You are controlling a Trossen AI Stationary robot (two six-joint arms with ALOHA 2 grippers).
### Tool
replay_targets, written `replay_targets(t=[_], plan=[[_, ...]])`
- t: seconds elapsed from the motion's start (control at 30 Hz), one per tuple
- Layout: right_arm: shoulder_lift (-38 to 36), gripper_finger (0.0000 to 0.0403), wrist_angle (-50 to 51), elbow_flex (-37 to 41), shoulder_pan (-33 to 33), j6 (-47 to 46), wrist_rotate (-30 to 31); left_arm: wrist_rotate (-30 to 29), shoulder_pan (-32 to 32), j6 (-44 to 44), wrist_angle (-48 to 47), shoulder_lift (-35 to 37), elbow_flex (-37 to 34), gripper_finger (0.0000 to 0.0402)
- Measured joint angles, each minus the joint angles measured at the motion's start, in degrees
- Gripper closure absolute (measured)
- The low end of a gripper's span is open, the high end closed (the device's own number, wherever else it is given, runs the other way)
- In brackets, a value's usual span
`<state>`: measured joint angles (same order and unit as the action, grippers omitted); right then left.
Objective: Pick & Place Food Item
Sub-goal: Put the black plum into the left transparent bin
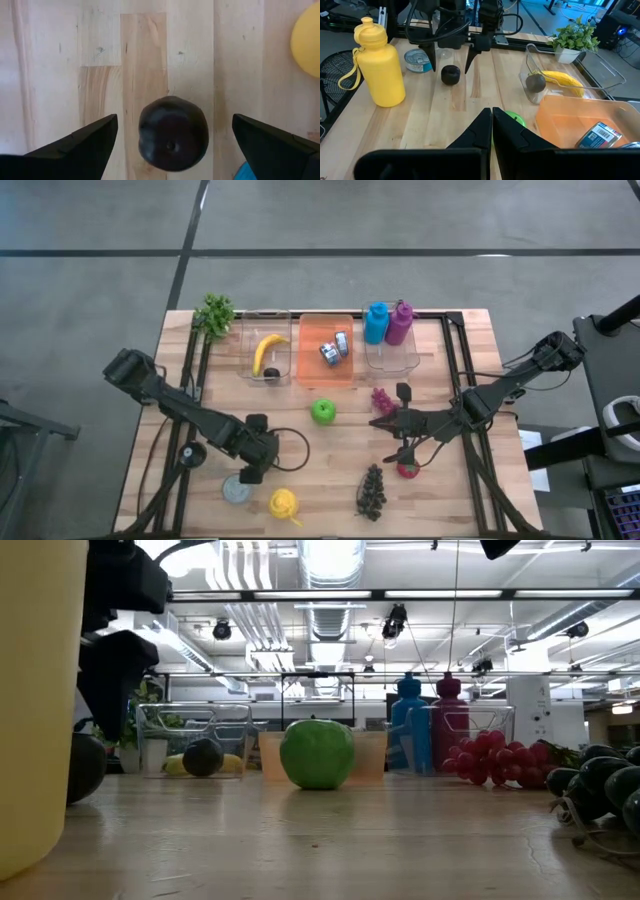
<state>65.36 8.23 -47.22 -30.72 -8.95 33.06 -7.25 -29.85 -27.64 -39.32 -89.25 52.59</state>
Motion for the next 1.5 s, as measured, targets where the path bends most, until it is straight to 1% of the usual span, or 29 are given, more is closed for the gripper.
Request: replay_targets(t=[0.13,0.47,0.63,0.83,0.97,1.07,1.33,1.5], plan=[[0.0,0.0394,0.0,0.0,0.0,0.0,0.0,0.0,0.1,-0.1,1.6,-0.1,-2.3,0.0008],[0.0,0.0394,0.0,0.0,0.0,0.0,0.0,0.0,0.2,-1.4,2.6,-0.1,-2.8,0.0003],[0.0,0.0394,0.0,0.0,0.0,0.0,0.0,0.0,0.2,-1.3,3.3,0.0,-2.8,0.001],[0.0,0.0394,0.0,0.0,0.0,0.0,0.0,-0.2,0.2,-1.8,7.0,0.0,-5.1,0.0028],[0.0,0.0394,0.0,0.0,0.0,0.0,0.0,-0.2,0.2,-2.7,7.4,0.0,-5.9,0.0052],[0.0,0.0394,0.0,0.0,0.0,0.0,0.0,-0.2,0.2,-2.7,7.5,0.0,-6.0,0.0081],[0.0,0.0394,0.0,0.0,0.0,0.0,0.0,-0.2,0.2,-2.4,7.4,0.0,-6.0,0.0193],[0.0,0.0394,0.0,0.0,0.0,0.0,0.0,-0.2,0.2,-2.2,6.7,0.0,-5.6,0.0197]])
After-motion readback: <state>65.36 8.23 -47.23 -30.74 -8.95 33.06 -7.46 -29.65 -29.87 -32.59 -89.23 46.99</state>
